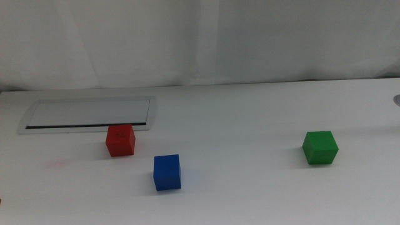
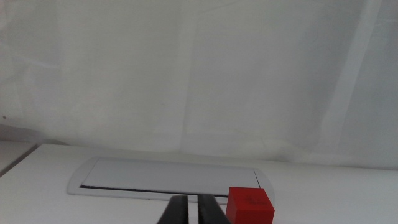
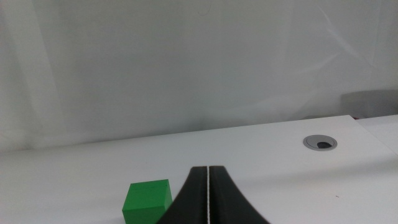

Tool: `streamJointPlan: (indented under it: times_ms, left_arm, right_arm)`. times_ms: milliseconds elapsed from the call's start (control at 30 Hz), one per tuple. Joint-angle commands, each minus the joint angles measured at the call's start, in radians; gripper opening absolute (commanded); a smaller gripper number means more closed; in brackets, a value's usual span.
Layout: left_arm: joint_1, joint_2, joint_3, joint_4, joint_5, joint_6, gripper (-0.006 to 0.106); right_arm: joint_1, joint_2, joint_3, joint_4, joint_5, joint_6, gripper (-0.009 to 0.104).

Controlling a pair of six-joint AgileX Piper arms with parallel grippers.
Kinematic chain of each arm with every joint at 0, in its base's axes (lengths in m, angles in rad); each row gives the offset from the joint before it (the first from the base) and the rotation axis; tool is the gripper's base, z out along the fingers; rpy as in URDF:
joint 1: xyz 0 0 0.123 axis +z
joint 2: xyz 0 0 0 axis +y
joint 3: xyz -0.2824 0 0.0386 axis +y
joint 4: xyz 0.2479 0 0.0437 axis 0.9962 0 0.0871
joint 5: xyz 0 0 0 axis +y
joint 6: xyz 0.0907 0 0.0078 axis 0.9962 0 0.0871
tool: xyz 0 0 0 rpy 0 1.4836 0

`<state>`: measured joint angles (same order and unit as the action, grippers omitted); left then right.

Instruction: Stack red cubes first, then green, then blue cubes in a specific spot.

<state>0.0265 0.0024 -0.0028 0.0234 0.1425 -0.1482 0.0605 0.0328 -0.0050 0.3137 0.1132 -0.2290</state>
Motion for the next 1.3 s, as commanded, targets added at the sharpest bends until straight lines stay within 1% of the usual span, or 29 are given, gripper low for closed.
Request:
streamJointPlan:
  times_ms: [0,167,200,267,300,333,367,400,433,467,500,733,833,933,1067,1267]
  left_arm:
    - [0.004,-0.001,0.038,-0.006,-0.005,0.003,-0.003]
    - [0.004,-0.001,0.038,-0.006,-0.007,0.003,-0.003]
    - [0.004,-0.001,0.038,-0.006,-0.026,0.003,-0.001]
    - [0.004,-0.001,0.038,-0.010,-0.033,-0.077,0.010]
    - [0.004,-0.001,0.038,-0.010,-0.033,-0.109,0.016]
    - [0.004,-0.001,0.038,-0.010,-0.033,-0.146,0.026]
    - [0.004,-0.001,0.038,-0.010,-0.033,-0.176,0.039]
    - [0.004,-0.001,0.038,-0.010,-0.035,-0.193,0.071]
    - [0.004,-0.001,0.038,-0.010,-0.035,-0.193,0.089]
    - [0.004,-0.001,0.038,-0.008,-0.028,-0.196,0.093]
    - [0.004,-0.001,0.038,-0.008,-0.026,-0.196,0.093]
    - [0.004,-0.001,0.038,-0.005,-0.050,-0.119,0.093]
    - [0.004,-0.001,0.028,-0.013,-0.070,-0.132,0.092]
    - [0.004,0.003,-0.007,-0.013,-0.034,-0.133,0.091]
    - [0.002,0.050,-0.081,-0.058,0.005,-0.133,0.091]
    - [0.002,0.174,-0.289,-0.062,0.129,0.000,0.091]
  right_arm:
    - [0.002,-0.004,0.042,0.004,-0.011,-0.007,-0.001]
    - [0.002,-0.004,0.042,0.004,-0.010,-0.007,-0.001]
    - [0.002,-0.004,0.042,0.004,-0.018,-0.007,0.000]
    - [0.002,-0.004,0.042,0.015,-0.021,-0.005,0.009]
    - [0.002,-0.004,0.042,0.026,-0.021,-0.005,0.016]
    - [0.002,-0.004,0.042,0.043,-0.021,-0.005,0.025]
    - [0.002,-0.004,0.042,0.059,-0.022,-0.005,0.037]
    - [0.002,-0.004,0.042,0.064,-0.022,-0.005,0.068]
    - [0.002,-0.004,0.042,0.064,-0.022,-0.005,0.080]
    - [0.002,-0.004,0.042,0.064,-0.018,-0.005,0.095]
    - [0.002,-0.004,0.042,0.064,-0.018,-0.008,0.103]
    - [0.002,-0.004,0.042,0.064,-0.015,-0.007,0.103]
    - [0.002,-0.004,0.042,0.064,-0.015,-0.007,0.103]
    - [0.002,-0.004,0.042,0.064,-0.022,-0.007,0.103]
    - [0.002,-0.004,0.042,0.064,-0.024,-0.007,0.103]
    - [0.002,-0.004,0.042,0.064,-0.028,-0.007,0.103]
